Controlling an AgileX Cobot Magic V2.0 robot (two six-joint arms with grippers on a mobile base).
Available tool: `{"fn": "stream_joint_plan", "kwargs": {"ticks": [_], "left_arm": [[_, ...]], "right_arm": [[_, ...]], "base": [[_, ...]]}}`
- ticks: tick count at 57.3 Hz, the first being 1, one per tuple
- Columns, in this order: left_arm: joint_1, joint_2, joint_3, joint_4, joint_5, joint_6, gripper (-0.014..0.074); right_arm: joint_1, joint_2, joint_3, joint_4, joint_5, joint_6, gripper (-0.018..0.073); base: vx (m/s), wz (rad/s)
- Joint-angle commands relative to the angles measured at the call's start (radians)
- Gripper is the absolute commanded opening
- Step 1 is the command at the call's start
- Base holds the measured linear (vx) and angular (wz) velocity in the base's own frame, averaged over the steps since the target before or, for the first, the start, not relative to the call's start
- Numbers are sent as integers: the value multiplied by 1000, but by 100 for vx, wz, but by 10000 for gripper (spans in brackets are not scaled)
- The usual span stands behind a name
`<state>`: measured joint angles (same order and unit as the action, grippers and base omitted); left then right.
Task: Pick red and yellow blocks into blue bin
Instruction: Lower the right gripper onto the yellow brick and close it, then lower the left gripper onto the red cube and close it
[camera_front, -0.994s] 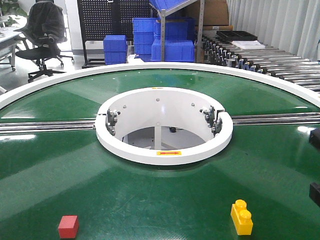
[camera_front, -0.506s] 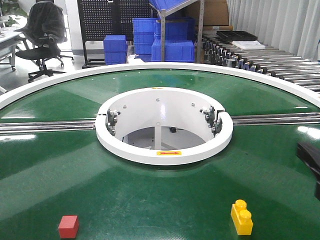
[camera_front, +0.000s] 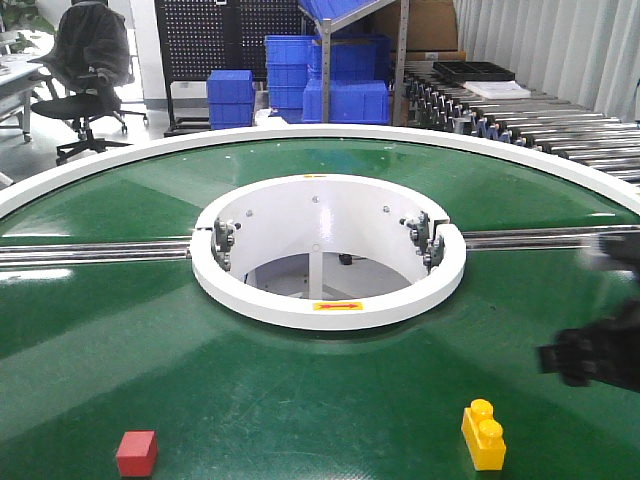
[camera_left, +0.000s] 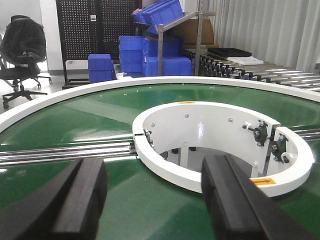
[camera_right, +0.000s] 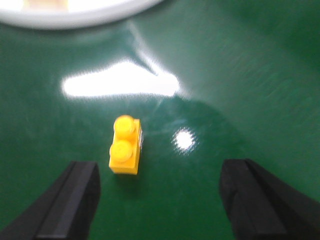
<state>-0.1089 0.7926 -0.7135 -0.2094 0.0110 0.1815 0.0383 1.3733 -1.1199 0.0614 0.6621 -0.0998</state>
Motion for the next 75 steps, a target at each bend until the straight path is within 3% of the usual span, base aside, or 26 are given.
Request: {"fn": "stream_joint_plan", "kwargs": {"ticks": [1, 10, 20, 46, 52, 60, 69, 75], "left_arm": [[-1, -6, -33, -6, -69, -6, 536], [-1, -6, -33, -6, -51, 2, 536], [-1, -6, -33, -6, -18, 3, 536], [-1, -6, -33, -5, 2, 3, 536], [-1, -6, -33, -5, 3, 3, 536], [-1, -6, -33, -5, 5, 3, 536], [-1, -6, -36, -6, 21, 3, 536], [-1, 10, -94, -6, 154, 3, 536]], "right_arm": [[61, 110, -143, -55, 58, 16, 510], [101, 357, -349, -81, 199, 91, 502], [101, 528, -503, -81, 301, 91, 502], [101, 696, -534, -81, 313, 117, 473], [101, 711, -534, -82, 303, 127, 370], [101, 704, -534, -84, 297, 125, -17], [104, 639, -534, -82, 300, 65, -14], [104, 565, -534, -81, 300, 44, -13]], "base": [[0, 0], [0, 0], [0, 0], [0, 0], [0, 0], [0, 0], [0, 0], [0, 0]]}}
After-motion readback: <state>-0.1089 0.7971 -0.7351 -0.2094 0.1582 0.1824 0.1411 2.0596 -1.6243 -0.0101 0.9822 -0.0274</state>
